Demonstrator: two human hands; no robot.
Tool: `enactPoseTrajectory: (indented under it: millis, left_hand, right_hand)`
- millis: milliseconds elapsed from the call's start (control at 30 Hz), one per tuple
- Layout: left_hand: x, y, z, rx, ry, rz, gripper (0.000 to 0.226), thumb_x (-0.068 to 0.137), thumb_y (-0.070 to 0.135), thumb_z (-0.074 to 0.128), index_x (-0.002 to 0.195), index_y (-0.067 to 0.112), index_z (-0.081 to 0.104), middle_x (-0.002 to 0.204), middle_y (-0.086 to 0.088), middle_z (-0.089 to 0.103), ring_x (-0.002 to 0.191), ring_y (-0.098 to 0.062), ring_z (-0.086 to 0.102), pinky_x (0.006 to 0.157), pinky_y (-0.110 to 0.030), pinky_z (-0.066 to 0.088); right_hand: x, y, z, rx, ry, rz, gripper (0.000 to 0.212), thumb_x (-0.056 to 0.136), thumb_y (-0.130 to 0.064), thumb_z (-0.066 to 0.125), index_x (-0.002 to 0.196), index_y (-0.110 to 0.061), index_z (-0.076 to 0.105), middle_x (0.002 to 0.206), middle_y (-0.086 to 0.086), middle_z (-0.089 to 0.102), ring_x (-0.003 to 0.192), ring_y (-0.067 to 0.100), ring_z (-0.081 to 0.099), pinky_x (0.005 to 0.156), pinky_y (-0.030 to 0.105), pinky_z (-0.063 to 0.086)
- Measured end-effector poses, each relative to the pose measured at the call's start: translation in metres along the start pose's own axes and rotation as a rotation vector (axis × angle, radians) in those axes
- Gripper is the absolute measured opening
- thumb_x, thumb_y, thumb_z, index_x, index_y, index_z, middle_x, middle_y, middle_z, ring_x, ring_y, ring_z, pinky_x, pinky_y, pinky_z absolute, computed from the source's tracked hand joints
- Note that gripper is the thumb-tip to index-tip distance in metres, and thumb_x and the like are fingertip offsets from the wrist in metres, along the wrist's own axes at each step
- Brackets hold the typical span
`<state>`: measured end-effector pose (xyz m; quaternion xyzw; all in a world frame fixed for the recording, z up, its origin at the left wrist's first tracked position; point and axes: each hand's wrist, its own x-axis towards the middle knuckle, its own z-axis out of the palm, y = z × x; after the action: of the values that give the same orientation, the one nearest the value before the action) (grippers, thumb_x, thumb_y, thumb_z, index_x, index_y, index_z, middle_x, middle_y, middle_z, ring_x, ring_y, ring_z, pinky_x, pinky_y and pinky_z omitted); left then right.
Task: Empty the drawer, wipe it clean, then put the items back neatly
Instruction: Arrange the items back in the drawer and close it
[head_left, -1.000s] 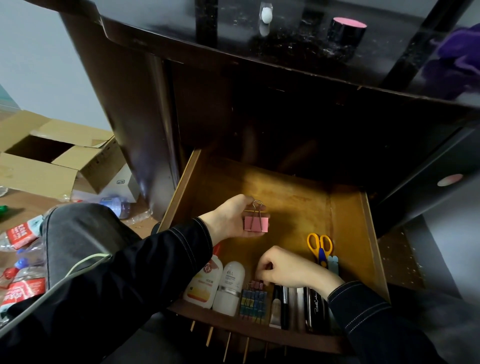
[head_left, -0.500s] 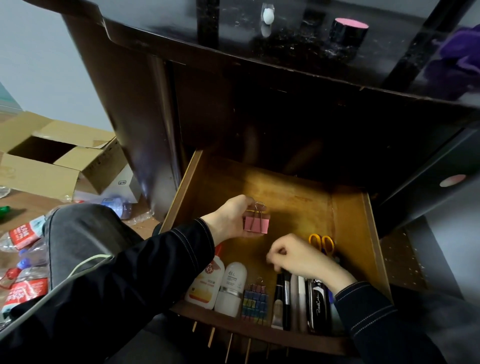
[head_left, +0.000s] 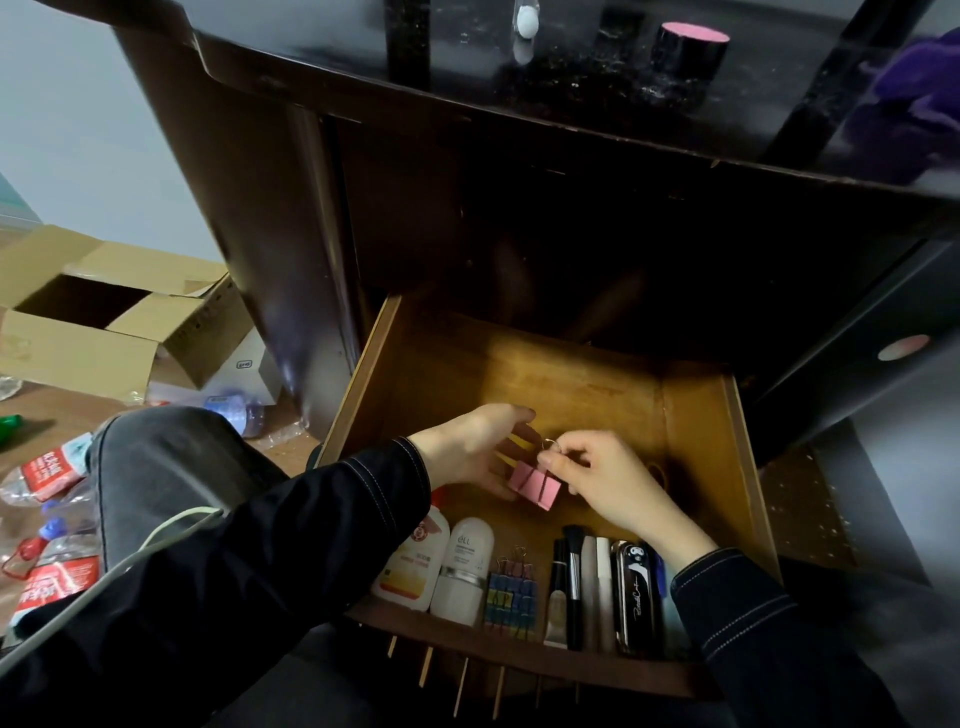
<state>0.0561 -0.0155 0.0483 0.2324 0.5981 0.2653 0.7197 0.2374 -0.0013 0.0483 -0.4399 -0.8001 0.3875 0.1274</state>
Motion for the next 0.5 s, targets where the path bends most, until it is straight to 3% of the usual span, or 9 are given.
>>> enactPoseTrajectory:
  millis: [67, 133, 233, 333, 500]
  left_hand:
    - [0.002, 0.003, -0.006, 0.228, 0.183, 0.109, 0.029, 0.102, 0.032, 0.049, 0.122, 0.013, 0.056, 0.112, -0.01, 0.065, 0.096, -0.03, 0.066, 0.082, -0.045, 0.057]
    - [0.001, 0.004, -0.015, 0.405, 0.292, 0.205, 0.019, 0.1, 0.027, 0.05, 0.116, 0.019, 0.058, 0.099, -0.002, 0.066, 0.084, -0.022, 0.067, 0.068, -0.035, 0.057]
    - [-0.003, -0.001, -0.026, 0.578, 0.286, 0.245, 0.021, 0.1, 0.029, 0.05, 0.114, 0.019, 0.062, 0.096, -0.001, 0.067, 0.069, -0.014, 0.061, 0.054, -0.025, 0.049]
    - [-0.006, -0.004, -0.026, 0.65, 0.256, 0.228, 0.022, 0.1, 0.028, 0.049, 0.11, 0.016, 0.064, 0.099, -0.004, 0.07, 0.066, -0.014, 0.061, 0.052, -0.023, 0.048]
    - [-0.005, -0.004, -0.022, 0.691, 0.228, 0.196, 0.022, 0.101, 0.029, 0.048, 0.108, 0.015, 0.064, 0.096, -0.003, 0.068, 0.066, -0.015, 0.06, 0.054, -0.023, 0.047]
  right_hand:
    - [0.0, 0.004, 0.0, -0.045, -0.064, 0.026, 0.026, 0.099, -0.032, 0.061, 0.077, -0.023, 0.07, 0.065, -0.023, 0.063, 0.07, -0.003, 0.059, 0.094, 0.039, 0.048]
    - [0.001, 0.006, 0.004, -0.08, -0.13, 0.042, 0.026, 0.1, -0.032, 0.06, 0.081, -0.019, 0.072, 0.068, -0.02, 0.064, 0.072, -0.008, 0.058, 0.095, 0.038, 0.049]
    - [0.001, 0.008, 0.009, -0.12, -0.194, 0.028, 0.03, 0.1, -0.033, 0.06, 0.08, -0.013, 0.07, 0.065, -0.029, 0.06, 0.067, -0.012, 0.055, 0.085, 0.036, 0.051]
    - [0.001, 0.01, 0.013, -0.116, -0.251, 0.025, 0.025, 0.1, -0.032, 0.061, 0.081, -0.02, 0.072, 0.068, -0.036, 0.06, 0.068, -0.013, 0.056, 0.072, 0.027, 0.046]
    - [0.001, 0.012, 0.016, -0.137, -0.273, 0.044, 0.024, 0.099, -0.036, 0.061, 0.082, -0.022, 0.072, 0.062, -0.03, 0.058, 0.056, -0.006, 0.051, 0.057, 0.023, 0.037]
